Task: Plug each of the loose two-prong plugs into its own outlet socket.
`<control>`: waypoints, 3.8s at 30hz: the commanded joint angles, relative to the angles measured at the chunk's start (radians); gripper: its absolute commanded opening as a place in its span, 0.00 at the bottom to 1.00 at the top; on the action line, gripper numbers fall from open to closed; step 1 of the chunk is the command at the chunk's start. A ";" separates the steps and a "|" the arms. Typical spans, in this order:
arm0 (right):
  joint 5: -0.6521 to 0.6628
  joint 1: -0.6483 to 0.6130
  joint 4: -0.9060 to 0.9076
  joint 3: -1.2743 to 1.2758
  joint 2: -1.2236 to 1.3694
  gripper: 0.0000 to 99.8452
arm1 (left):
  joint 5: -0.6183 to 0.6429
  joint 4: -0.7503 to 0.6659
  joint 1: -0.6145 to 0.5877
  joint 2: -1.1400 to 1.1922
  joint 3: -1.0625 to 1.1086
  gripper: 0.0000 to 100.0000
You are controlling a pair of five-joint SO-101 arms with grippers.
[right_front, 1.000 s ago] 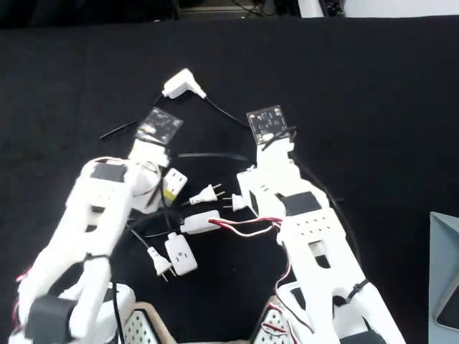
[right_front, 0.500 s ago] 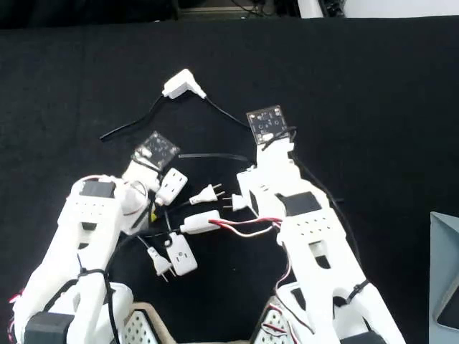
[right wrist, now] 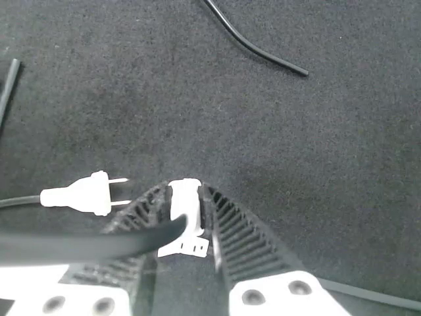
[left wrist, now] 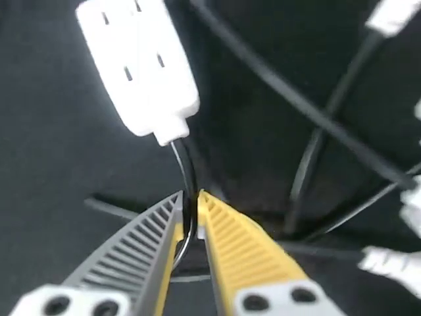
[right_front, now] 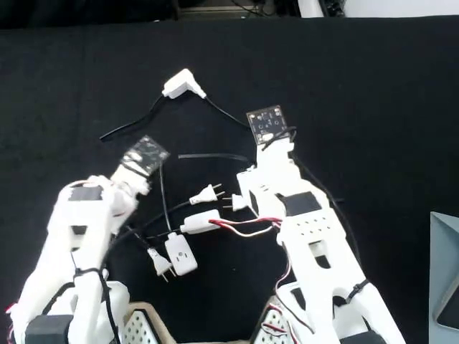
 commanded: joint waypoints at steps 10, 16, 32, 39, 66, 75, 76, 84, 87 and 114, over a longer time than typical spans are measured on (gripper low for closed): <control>0.008 0.006 -0.021 -0.042 -0.001 0.01 | -0.153 0.123 -0.041 -0.021 -0.019 0.10; 0.008 0.006 -0.021 -0.042 -0.001 0.01 | 0.103 0.120 -0.099 -0.040 -0.133 0.28; 0.008 0.006 -0.020 -0.042 -0.001 0.01 | 0.327 -0.167 -0.042 0.275 -0.236 0.23; 0.020 0.006 -0.020 -0.042 -0.001 0.01 | 0.321 -0.169 -0.085 0.488 -0.341 0.22; 0.034 0.006 -0.017 -0.041 -0.001 0.01 | 0.276 0.023 0.213 0.235 -0.182 0.13; 0.034 0.006 -0.018 -0.041 -0.001 0.01 | 0.307 0.048 0.104 0.222 -0.220 0.27; 0.034 0.006 -0.020 -0.041 -0.001 0.01 | 0.307 0.071 0.091 0.222 -0.239 0.27; 0.034 0.006 -0.020 -0.041 -0.001 0.01 | 0.305 0.207 0.008 0.222 -0.338 0.27; 0.034 0.006 -0.020 -0.041 -0.001 0.01 | 0.273 0.206 -0.002 0.229 -0.326 0.27; 0.035 0.006 -0.017 -0.041 -0.001 0.01 | 0.284 -0.149 0.165 0.241 -0.104 0.16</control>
